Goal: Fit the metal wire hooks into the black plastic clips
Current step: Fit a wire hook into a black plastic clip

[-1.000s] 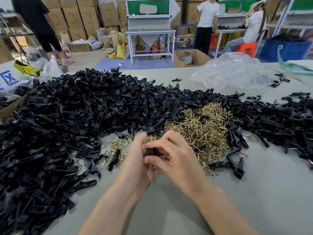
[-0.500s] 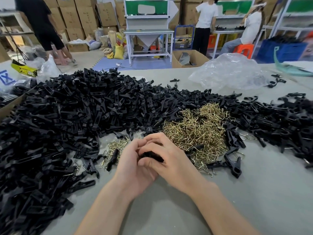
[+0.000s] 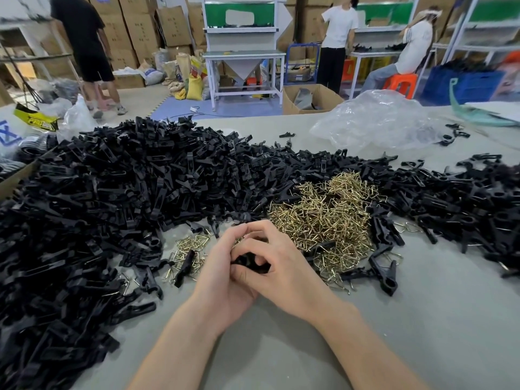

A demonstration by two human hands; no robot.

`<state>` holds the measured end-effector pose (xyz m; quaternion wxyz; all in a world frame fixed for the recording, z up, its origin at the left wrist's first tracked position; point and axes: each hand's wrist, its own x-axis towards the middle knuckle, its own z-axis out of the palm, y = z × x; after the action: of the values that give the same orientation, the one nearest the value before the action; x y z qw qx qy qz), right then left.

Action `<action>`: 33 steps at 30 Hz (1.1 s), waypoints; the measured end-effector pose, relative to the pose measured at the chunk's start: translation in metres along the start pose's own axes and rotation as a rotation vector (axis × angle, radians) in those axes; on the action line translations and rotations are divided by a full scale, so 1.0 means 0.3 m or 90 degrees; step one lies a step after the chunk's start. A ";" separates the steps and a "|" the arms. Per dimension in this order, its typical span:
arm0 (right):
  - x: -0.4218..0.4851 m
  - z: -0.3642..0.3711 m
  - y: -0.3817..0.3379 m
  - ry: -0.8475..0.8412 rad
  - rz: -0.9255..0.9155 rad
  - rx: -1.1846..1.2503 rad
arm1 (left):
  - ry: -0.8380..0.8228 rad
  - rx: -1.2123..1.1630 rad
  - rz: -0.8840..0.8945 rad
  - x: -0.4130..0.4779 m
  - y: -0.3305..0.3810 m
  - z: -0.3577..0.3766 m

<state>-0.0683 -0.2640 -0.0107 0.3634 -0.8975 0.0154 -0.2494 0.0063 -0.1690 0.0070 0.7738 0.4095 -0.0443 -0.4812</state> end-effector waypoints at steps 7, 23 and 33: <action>0.000 0.002 0.005 -0.003 0.001 0.007 | 0.009 0.028 0.029 -0.006 -0.007 0.012; 0.001 -0.051 0.056 0.143 0.052 0.048 | 0.057 0.096 0.121 0.020 0.021 -0.044; -0.011 -0.063 0.069 0.065 0.086 -0.050 | 0.088 0.191 0.177 -0.004 0.008 -0.032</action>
<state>-0.0768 -0.2909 -0.0144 0.3424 -0.8941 0.1046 -0.2690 0.0117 -0.1619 0.0027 0.7642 0.5422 -0.1181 -0.3286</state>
